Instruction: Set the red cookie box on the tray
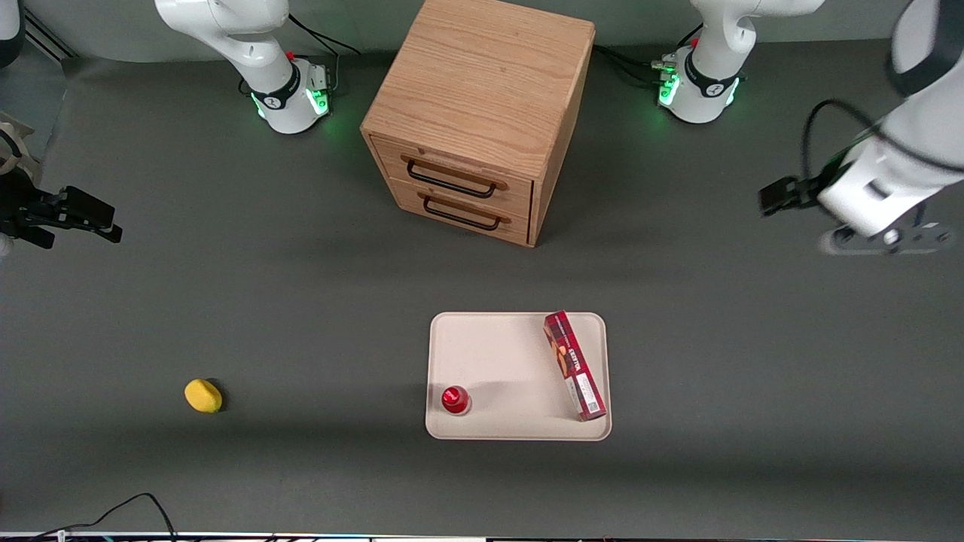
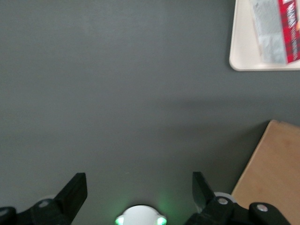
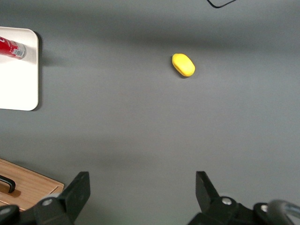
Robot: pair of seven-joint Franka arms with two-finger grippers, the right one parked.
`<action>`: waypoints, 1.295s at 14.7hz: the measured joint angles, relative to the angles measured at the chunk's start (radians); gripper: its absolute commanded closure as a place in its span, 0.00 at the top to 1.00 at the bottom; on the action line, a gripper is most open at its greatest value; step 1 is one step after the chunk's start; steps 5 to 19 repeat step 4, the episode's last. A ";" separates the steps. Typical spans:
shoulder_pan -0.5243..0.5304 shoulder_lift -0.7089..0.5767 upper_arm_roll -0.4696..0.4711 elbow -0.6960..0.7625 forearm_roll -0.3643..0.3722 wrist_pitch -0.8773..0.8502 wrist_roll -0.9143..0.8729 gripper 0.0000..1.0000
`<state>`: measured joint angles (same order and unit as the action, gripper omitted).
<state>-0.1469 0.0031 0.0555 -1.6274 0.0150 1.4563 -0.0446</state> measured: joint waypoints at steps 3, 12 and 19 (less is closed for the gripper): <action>0.002 -0.042 0.102 -0.028 0.021 0.000 0.143 1.00; 0.002 -0.041 0.134 -0.028 0.023 0.000 0.161 1.00; 0.002 -0.041 0.134 -0.028 0.023 0.000 0.161 1.00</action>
